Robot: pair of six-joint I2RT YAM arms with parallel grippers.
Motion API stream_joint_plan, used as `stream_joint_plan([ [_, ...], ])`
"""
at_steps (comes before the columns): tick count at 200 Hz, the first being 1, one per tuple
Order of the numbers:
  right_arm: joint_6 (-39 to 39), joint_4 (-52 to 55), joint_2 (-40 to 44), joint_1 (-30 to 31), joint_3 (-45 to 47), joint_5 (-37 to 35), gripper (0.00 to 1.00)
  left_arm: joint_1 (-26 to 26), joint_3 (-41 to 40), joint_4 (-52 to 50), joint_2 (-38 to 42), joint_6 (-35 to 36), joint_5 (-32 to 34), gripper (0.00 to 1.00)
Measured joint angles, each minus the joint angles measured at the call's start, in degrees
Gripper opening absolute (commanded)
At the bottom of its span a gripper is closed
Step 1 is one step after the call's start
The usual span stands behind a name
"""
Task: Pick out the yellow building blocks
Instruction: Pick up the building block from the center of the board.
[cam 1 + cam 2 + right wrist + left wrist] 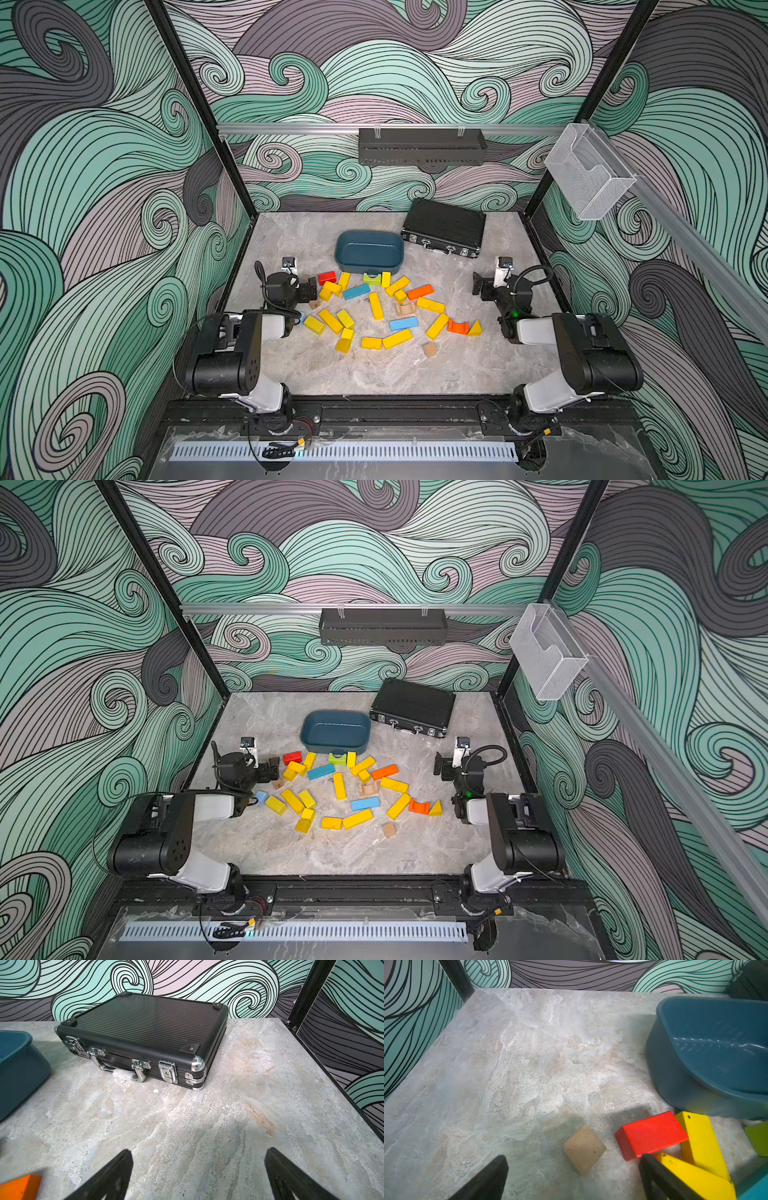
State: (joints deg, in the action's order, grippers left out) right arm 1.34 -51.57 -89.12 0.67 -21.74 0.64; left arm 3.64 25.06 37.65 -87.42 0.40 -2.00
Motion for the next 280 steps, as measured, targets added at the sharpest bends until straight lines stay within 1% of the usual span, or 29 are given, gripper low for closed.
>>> stream_joint_plan([
  [272, 0.0, 0.1, 0.0, 0.0, 0.0, 0.0, 1.0, 0.0, 0.1, 0.0, 0.0, 0.0, 0.0, 0.99],
  [280, 0.0, 0.1, 0.0, 0.0, 0.0, 0.0, 0.98, 0.0, 0.5, -0.9, 0.0, 0.1, -0.1, 0.99],
])
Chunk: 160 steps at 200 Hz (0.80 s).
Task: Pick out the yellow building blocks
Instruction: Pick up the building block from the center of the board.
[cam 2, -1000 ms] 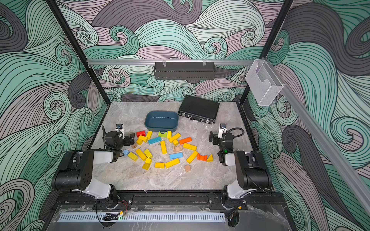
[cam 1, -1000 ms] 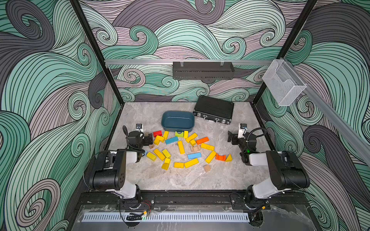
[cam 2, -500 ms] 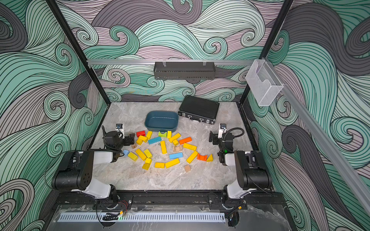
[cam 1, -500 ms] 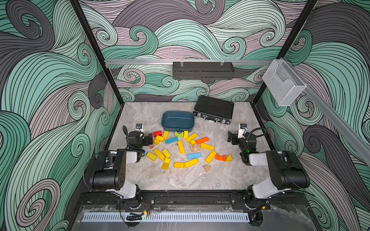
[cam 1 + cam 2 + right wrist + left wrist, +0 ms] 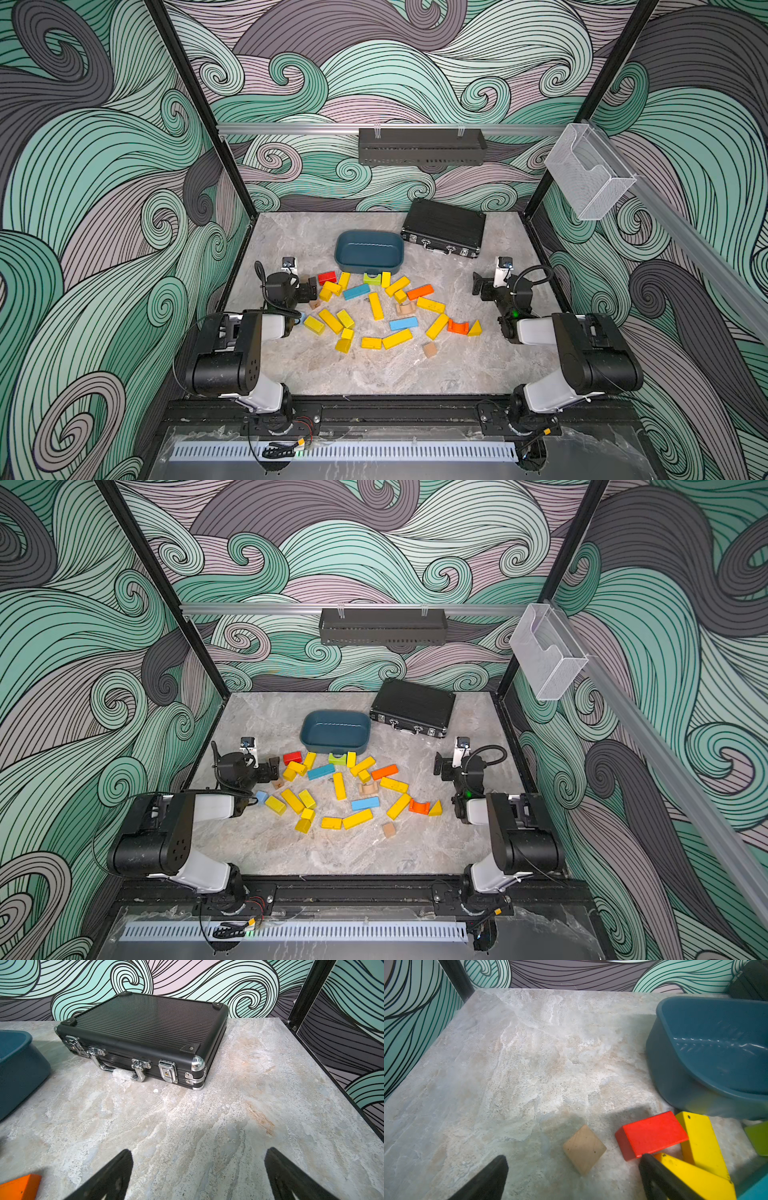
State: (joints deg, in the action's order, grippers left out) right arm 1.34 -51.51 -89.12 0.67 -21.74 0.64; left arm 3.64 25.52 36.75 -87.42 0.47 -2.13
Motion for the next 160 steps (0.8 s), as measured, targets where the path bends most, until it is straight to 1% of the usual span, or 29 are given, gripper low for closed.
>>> stream_joint_plan([
  [13, -0.1, 0.2, 0.2, 0.0, 0.0, -0.3, 0.95, 0.0, 2.6, -4.8, 0.4, 0.0, -0.5, 0.99],
  [29, -0.3, 2.6, 1.7, 0.0, -0.2, -1.1, 0.9, 0.0, 8.9, -13.7, 1.6, 0.1, -1.7, 0.98],
  [41, -0.6, 6.9, 4.3, 0.0, -1.2, -2.3, 0.85, 0.0, 14.3, -20.2, 3.5, 0.5, -2.9, 0.99],
  [57, -1.3, 14.8, 9.1, 0.4, -4.6, -3.8, 0.8, 0.0, 21.6, -29.0, 6.4, 1.6, -4.6, 0.99],
  [75, -4.8, 26.0, 14.6, 0.7, -10.8, -4.8, 0.81, 0.0, 29.4, -38.6, 8.7, 3.0, -6.7, 0.98],
  [84, -6.6, 32.0, 16.8, 0.8, -14.6, -4.0, 0.81, 0.0, 32.8, -43.6, 9.4, 4.2, -8.0, 0.98],
  [98, -9.2, 39.0, 19.7, 1.4, -18.6, -2.6, 0.83, 0.0, 36.8, -50.6, 10.0, 5.9, -9.7, 0.96],
  [108, -10.7, 42.8, 21.9, 2.1, -19.4, -1.4, 0.81, 0.0, 38.5, -54.8, 10.3, 6.9, -10.4, 0.96],
  [121, -12.7, 47.3, 24.4, 3.1, -18.8, 0.1, 0.81, 0.0, 39.3, -59.6, 11.1, 8.0, -10.6, 0.95],
  [136, -15.0, 53.6, 25.9, 4.1, -18.0, 1.6, 0.71, 0.0, 39.0, -64.3, 12.5, 9.2, -10.7, 0.94],
  [160, -17.2, 63.4, 26.2, 6.3, -17.4, 3.1, 0.67, 0.0, 37.7, -68.6, 16.5, 10.9, -10.9, 0.93],
])
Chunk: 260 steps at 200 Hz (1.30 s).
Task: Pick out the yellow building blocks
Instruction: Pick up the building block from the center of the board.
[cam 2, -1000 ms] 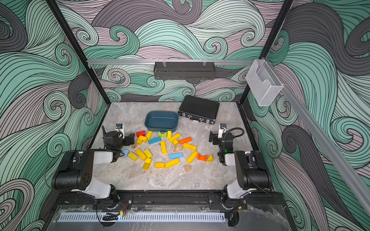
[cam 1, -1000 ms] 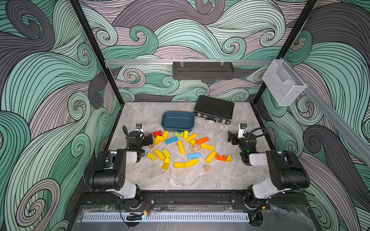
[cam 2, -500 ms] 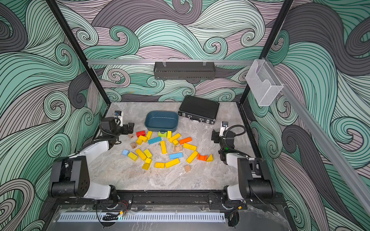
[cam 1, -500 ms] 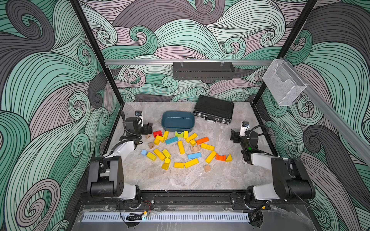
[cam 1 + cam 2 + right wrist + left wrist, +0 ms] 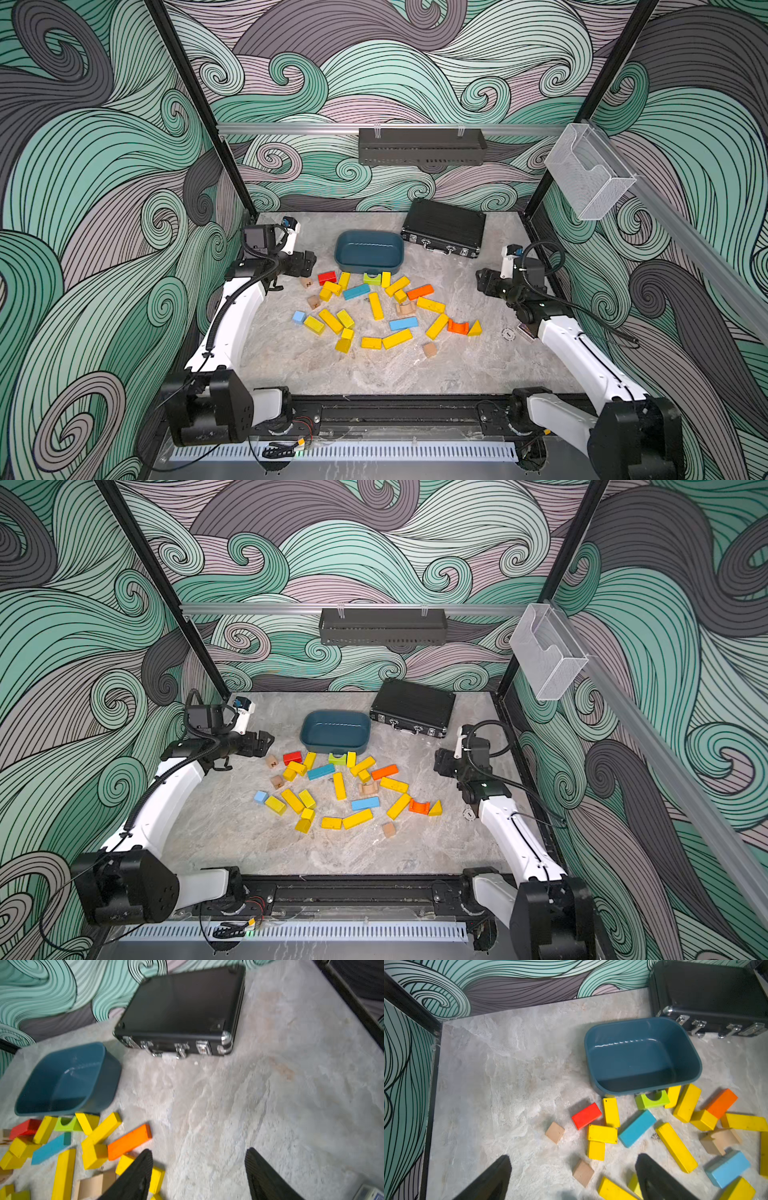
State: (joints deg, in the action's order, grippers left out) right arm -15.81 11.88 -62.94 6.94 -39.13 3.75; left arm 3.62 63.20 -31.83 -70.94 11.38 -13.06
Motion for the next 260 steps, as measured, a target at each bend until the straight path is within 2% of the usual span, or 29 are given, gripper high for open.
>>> stream_joint_plan([
  [34, -1.0, 9.0, -0.3, 8.0, 0.3, 1.6, 0.68, 0.0, -0.2, -3.4, 4.4, 1.4, -0.1, 0.84],
  [48, -1.0, 11.4, -1.7, 10.5, -0.2, 2.5, 0.68, 0.0, -0.2, -4.2, 4.9, 1.7, -0.1, 0.66],
  [55, -0.9, 12.4, -2.9, 11.6, -0.7, 2.8, 0.69, 0.0, -0.2, -4.7, 4.9, 1.8, -0.2, 0.63],
  [61, -0.8, 13.1, -4.0, 12.5, -1.3, 2.7, 0.7, 0.0, -0.3, -5.1, 4.9, 2.0, -0.2, 0.68],
  [71, -0.4, 14.1, -6.3, 14.1, -2.8, 2.7, 0.72, 0.0, -0.4, -5.8, 4.9, 2.2, -0.2, 0.81],
  [81, 0.3, 15.1, -9.1, 16.0, -4.9, 2.4, 0.73, 0.0, -0.4, -6.5, 4.9, 2.7, -0.3, 0.85],
  [121, 4.0, 17.4, -22.1, 22.2, -14.9, -0.4, 0.77, 0.0, -0.4, -10.3, 4.9, 4.6, -1.0, 0.88],
  [160, 7.5, 19.4, -31.0, 23.7, -20.6, -2.7, 0.78, 0.0, -1.7, -13.0, 6.5, 6.6, 0.1, 0.9],
  [213, 11.7, 20.8, -38.7, 24.6, -26.4, -5.5, 0.77, 0.0, -5.5, -15.6, 10.0, 9.2, 1.3, 0.93],
  [260, 14.1, 21.7, -41.6, 25.3, -26.8, -7.1, 0.77, 0.0, -5.7, -17.0, 10.0, 9.7, 1.4, 0.93],
])
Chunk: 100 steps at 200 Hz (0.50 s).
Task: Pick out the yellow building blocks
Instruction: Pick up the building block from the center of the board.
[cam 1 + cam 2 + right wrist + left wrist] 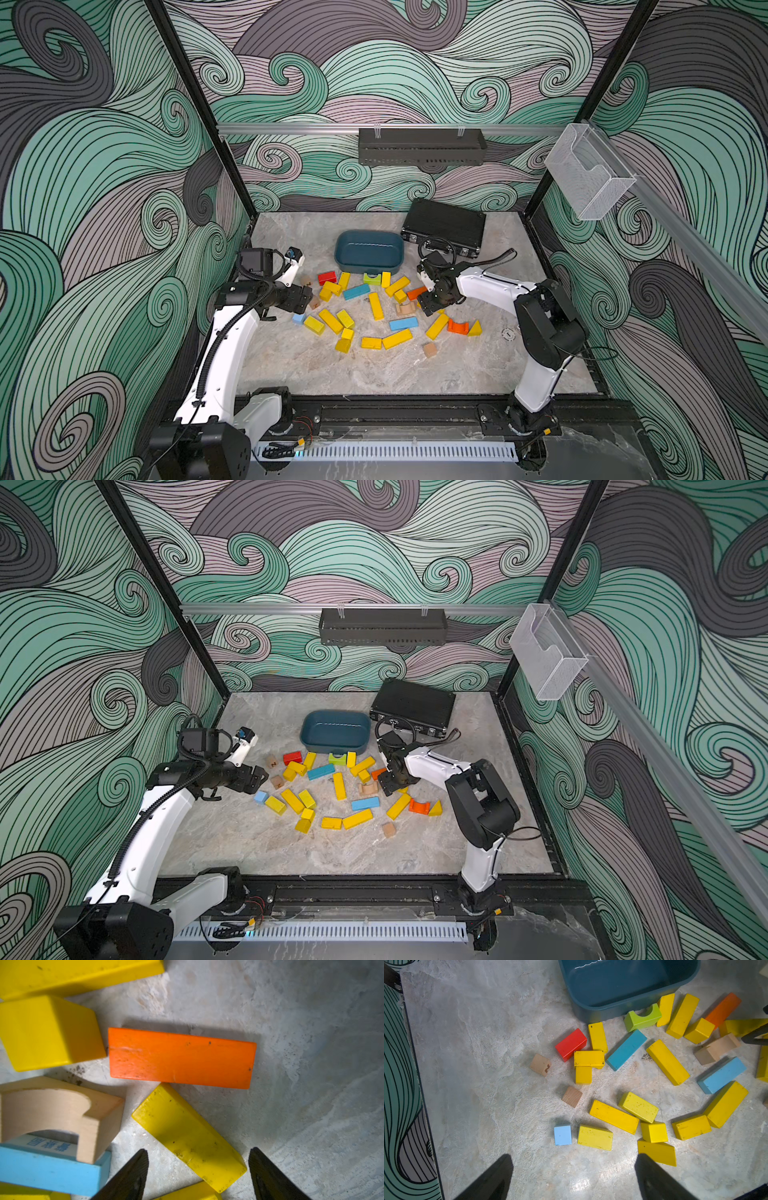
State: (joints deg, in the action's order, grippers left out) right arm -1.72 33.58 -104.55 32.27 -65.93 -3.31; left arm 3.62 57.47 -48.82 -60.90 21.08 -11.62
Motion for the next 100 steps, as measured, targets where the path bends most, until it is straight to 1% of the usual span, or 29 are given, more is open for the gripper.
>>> stream_joint_plan([
  [39, 1.3, 0.0, -1.1, 0.0, 0.0, -1.0, 0.75, 0.0, 0.0, -0.4, -0.2, 0.2, -0.2, 0.93],
  [65, 2.1, 0.0, -2.3, 0.0, -0.8, -1.2, 0.63, 0.0, 0.0, -0.8, -0.8, 0.3, -0.2, 0.93],
  [77, 2.5, -0.2, -2.6, 0.0, -1.2, -1.2, 0.62, 0.0, 0.0, -1.1, -0.9, 0.5, -0.2, 0.93],
  [85, 2.4, -0.2, -2.9, 0.0, -1.4, -1.2, 0.59, 0.0, 0.0, -1.2, -0.9, 0.6, -0.2, 0.93],
  [100, 2.4, -0.3, -3.1, 0.0, -1.6, -0.9, 0.58, 0.0, 0.0, -1.4, -0.9, 0.8, -0.2, 0.93],
])
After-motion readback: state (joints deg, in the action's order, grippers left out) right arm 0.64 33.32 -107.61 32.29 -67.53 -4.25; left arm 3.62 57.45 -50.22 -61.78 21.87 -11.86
